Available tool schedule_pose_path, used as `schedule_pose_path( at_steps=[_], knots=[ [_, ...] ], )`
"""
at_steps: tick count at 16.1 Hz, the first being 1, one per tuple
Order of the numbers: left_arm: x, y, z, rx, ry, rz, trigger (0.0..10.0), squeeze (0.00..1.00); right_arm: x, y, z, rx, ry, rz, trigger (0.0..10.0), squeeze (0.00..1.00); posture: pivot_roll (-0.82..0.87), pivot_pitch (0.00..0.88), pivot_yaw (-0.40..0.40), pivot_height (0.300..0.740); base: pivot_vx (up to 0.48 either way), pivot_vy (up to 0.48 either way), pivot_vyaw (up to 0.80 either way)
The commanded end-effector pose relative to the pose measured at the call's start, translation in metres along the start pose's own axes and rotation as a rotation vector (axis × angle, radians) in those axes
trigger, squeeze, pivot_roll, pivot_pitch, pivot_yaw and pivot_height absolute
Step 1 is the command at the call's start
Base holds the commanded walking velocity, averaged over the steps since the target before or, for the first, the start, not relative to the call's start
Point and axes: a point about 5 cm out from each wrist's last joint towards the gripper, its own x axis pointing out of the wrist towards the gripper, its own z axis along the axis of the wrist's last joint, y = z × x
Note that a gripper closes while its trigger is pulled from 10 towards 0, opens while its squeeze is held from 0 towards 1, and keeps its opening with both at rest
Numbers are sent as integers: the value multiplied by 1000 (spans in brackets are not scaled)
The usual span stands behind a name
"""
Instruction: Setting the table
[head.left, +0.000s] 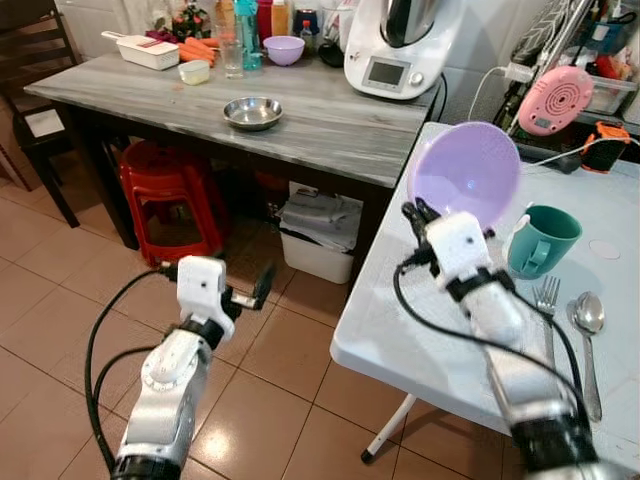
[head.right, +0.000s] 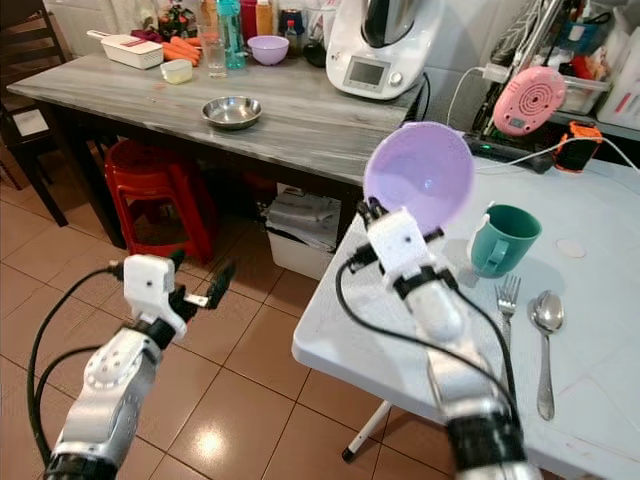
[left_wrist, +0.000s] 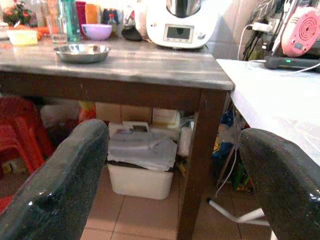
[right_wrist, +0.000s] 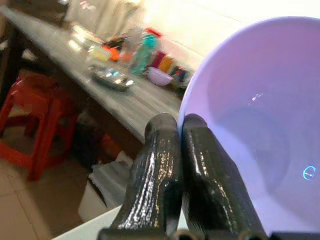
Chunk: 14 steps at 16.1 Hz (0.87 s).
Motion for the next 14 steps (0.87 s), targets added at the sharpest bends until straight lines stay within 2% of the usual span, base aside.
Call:
schedule_pose_path(
  at_steps=[1,3,6,8,14],
  knots=[
    [2,3,-1,10,5,5,10000,0,-1,-7,7,-3,-17,-48,10000,0,-6,0,7,740,0,0,0],
    [5,4,1,9,-3,6,10000,0,-12,-5,6,50,36,-123,10000,0,-7,0,9,740,0,0,0],
    [7,2,0,9,-10,-2,10000,0,-25,1,0,74,73,-159,10000,0,-6,0,9,740,0,0,-800],
    [6,-2,-1,-2,-9,-16,10000,0,-31,9,-6,103,87,-150,10000,0,-6,0,9,740,0,292,-800],
    [5,-4,-3,-3,-9,-24,10000,0,-33,20,-7,146,115,-146,10000,0,0,0,8,740,0,321,-776]
  ],
)
